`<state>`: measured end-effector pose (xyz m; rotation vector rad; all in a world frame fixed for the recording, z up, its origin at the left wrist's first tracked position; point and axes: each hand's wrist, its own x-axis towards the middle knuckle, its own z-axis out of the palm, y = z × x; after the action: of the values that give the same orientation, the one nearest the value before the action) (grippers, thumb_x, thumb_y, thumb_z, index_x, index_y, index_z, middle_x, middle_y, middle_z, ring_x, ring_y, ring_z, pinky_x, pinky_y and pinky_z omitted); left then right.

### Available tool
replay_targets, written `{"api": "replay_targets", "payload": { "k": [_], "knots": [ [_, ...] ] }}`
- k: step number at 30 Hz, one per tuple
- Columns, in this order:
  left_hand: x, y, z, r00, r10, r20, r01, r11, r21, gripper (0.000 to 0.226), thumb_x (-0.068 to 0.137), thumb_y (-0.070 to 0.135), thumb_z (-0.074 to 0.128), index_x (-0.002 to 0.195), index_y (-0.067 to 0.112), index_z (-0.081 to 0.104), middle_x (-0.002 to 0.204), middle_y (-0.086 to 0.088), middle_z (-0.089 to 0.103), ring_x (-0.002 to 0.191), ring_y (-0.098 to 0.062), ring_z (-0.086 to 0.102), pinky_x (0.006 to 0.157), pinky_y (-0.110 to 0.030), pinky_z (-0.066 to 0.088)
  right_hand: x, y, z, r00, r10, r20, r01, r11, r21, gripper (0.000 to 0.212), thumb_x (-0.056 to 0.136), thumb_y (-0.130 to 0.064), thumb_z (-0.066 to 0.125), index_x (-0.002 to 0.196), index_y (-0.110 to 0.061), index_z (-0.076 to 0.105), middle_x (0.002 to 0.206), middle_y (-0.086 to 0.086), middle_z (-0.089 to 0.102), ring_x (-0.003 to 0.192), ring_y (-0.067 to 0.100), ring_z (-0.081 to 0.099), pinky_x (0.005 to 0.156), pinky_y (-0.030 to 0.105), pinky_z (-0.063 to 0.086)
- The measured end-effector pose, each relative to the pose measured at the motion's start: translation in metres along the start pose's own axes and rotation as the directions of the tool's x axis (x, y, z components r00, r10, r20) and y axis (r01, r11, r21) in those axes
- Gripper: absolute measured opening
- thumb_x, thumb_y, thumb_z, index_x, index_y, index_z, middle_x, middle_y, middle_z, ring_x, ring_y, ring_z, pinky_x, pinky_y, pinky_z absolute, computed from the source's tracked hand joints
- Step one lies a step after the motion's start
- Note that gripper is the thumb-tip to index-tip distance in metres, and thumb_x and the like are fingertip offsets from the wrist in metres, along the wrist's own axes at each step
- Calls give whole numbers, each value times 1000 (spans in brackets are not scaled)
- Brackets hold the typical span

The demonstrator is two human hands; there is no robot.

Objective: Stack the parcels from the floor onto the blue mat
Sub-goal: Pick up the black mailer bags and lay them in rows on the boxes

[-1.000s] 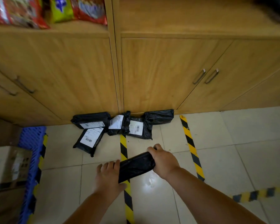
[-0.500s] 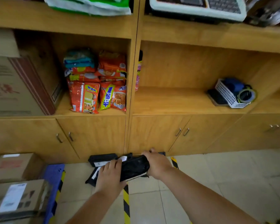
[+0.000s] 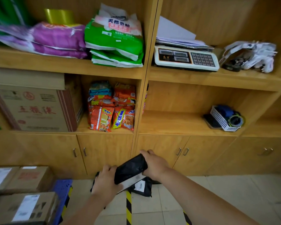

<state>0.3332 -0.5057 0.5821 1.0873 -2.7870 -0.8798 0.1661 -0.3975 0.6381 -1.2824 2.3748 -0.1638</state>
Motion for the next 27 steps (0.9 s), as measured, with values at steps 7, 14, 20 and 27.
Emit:
{"api": "replay_targets", "payload": {
  "k": [7,14,20,27],
  "knots": [
    [-30,8,-19,983,-174,-52,154,952,-264,55,78,37,71,125,20,48,109,3,34,102,-17,49,84,-27,46,-29,1,-9,993,94,-65,-77,971,225,95,89,-26,62,151,-25,-8,160,5,5,133,24,40,100,30,41],
    [-56,33,-5,940,-341,8,250,674,-695,48,68,44,76,105,17,62,109,-4,63,88,-19,65,77,-37,56,-56,18,4,994,102,33,-107,911,398,86,93,-33,56,152,-18,-5,160,6,8,142,23,25,114,32,26],
    [-97,69,18,900,-414,141,252,227,-941,30,87,16,67,115,10,57,103,-11,70,91,-31,68,79,-43,56,-83,26,17,994,30,104,-78,864,497,68,97,-43,44,151,-12,15,151,9,32,135,22,36,109,29,32],
    [-152,74,39,811,-533,242,284,-3,-959,24,88,20,66,106,5,62,95,-17,72,86,-34,70,77,-44,56,-104,16,45,976,-104,189,-18,834,552,44,96,-39,48,134,-16,46,135,3,54,115,15,53,94,27,45]
  ]
}}
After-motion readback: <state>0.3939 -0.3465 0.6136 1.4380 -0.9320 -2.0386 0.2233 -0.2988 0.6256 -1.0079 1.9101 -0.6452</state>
